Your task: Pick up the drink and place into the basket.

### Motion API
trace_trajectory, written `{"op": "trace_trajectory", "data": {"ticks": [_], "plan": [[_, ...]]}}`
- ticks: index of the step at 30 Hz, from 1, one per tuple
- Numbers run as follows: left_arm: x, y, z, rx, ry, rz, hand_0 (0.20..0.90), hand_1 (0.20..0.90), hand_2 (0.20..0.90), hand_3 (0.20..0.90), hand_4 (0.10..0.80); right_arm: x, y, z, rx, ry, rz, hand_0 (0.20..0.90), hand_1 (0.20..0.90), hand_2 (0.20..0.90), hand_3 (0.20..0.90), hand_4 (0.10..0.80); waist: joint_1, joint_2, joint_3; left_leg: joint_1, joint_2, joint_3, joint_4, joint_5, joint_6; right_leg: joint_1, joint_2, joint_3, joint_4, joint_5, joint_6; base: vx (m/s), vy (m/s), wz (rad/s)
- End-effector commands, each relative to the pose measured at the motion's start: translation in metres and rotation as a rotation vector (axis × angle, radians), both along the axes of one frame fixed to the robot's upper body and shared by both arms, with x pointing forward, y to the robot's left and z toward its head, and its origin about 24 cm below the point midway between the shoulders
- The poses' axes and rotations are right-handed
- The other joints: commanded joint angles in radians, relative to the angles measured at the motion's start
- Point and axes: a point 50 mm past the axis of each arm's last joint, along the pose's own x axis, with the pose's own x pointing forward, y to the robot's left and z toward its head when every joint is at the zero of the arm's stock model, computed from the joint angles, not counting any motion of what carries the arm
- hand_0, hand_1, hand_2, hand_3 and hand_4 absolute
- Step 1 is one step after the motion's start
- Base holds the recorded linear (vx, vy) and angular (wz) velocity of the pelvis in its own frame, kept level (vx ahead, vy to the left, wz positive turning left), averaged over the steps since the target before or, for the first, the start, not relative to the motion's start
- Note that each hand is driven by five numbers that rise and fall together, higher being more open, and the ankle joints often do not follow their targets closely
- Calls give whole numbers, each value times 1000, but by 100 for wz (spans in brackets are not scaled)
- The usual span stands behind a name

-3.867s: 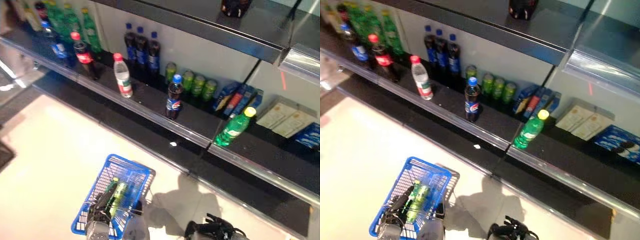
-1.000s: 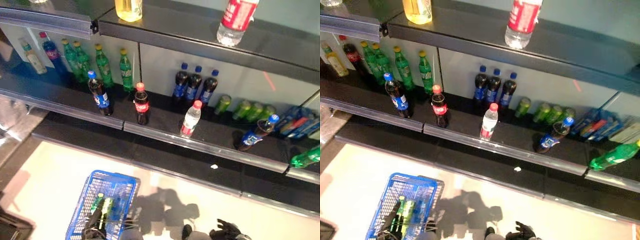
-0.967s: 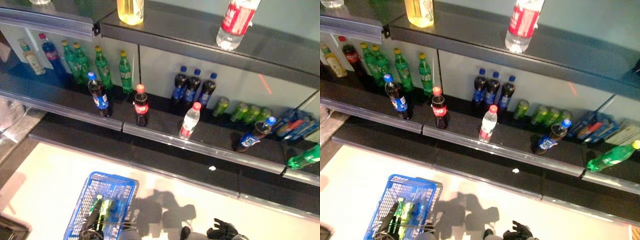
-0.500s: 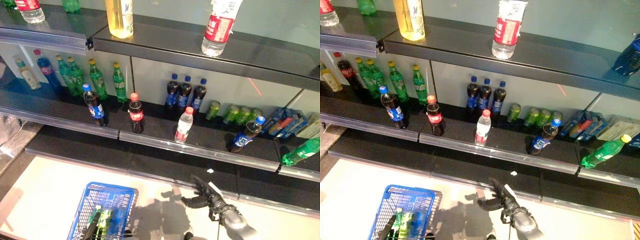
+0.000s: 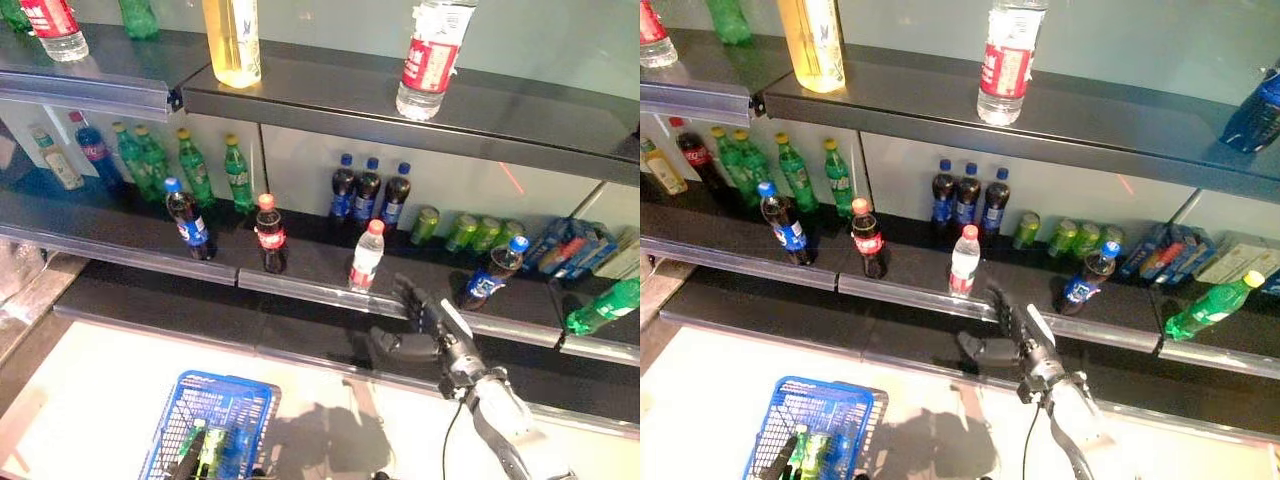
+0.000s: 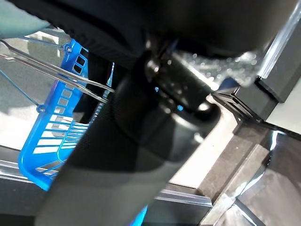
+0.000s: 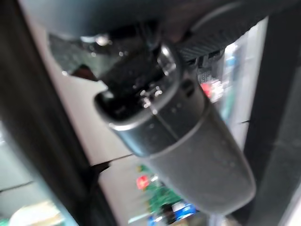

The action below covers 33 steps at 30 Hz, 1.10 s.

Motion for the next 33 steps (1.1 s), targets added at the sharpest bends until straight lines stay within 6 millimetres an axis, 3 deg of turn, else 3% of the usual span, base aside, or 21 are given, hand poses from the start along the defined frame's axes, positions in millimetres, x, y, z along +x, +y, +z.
{"op": "trace_trajectory", "data": {"ticks": [1, 5, 12, 22, 33], "plan": [[23, -6, 5, 23, -70, -130, 300, 300, 300, 200, 100, 31, -6, 93, 81, -457, -79, 900, 900, 900, 900, 800, 21, 19, -8, -23, 55, -4, 113, -36, -1, -40, -52, -29, 85, -16, 6, 39, 19, 6], [25, -8, 4, 21, -70, -188, 300, 300, 300, 200, 100, 46, -13, 106, 99, -495, -238, 900, 900, 900, 900, 800, 48, 27, 10, -47, 51, -24, 168, -50, -1, -43, -58, -49, 127, -34, -5, 53, 21, 14], [51, -16, 9, 15, -109, -300, 300, 300, 300, 200, 100, 64, -15, 124, 116, -586, -450, 900, 900, 900, 900, 800, 76, 55, 95, -153, 32, -84, 276, -65, 5, -114, -79, -57, 222, -51, -19, -27, 12, 20], [83, -18, 22, 24, -237, -337, 300, 300, 300, 200, 100, 84, -2, 146, 96, -661, -465, 900, 900, 900, 900, 800, 87, 83, 231, -277, 2, -128, 355, -59, 10, -204, -108, -42, 286, -44, -24, -65, 27, 7], [127, -25, 43, 32, -377, -401, 300, 300, 300, 200, 100, 92, 0, 172, 109, -765, -562, 900, 900, 900, 900, 800, 73, 103, 352, -382, -17, -151, 408, -43, 23, -309, -104, -9, 337, -39, -35, -76, 6, 0]]}}
